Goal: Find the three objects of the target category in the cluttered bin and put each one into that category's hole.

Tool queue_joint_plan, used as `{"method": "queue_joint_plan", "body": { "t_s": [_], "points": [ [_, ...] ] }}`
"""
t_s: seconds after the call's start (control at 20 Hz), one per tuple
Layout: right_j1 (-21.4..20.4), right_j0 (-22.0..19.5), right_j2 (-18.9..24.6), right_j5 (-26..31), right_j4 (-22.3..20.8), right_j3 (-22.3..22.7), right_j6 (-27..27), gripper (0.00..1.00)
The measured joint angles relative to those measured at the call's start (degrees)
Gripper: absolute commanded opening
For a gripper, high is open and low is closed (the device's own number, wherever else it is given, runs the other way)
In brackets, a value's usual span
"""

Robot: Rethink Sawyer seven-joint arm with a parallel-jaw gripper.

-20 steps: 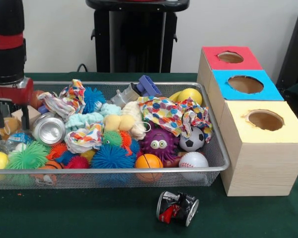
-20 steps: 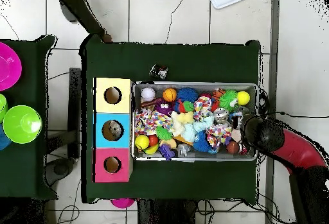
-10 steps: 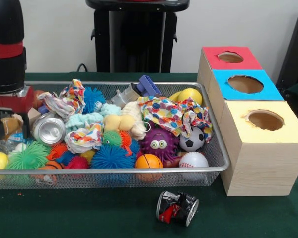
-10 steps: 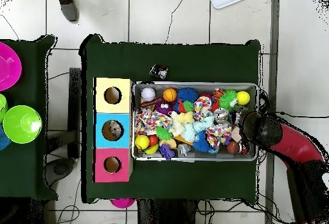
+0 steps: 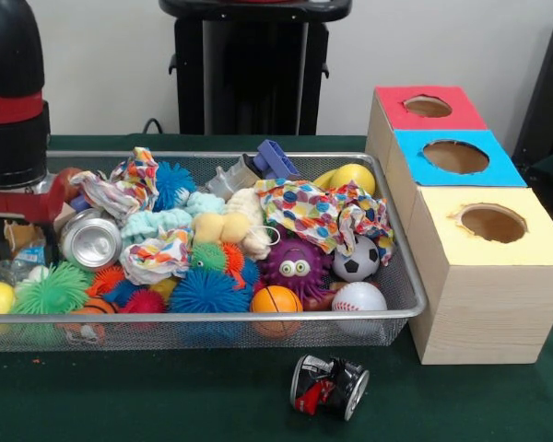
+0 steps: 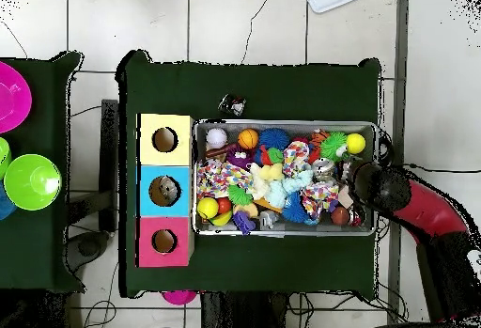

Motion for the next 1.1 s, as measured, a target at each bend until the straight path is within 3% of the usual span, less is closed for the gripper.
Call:
{"method": "queue_joint_plan", "body": {
  "t_s": [0.65, 0.7, 1.1],
  "points": [
    [2.56, -2.50, 1.59, -1.45, 0.02, -1.38, 0.00, 1.00],
    [2.68, -2.57, 1.90, -1.55, -0.22, -1.70, 0.00, 0.00],
    [2.76, -2.46, 1.98, -1.44, -1.57, -2.60, 0.00, 0.00]
  ]
}}
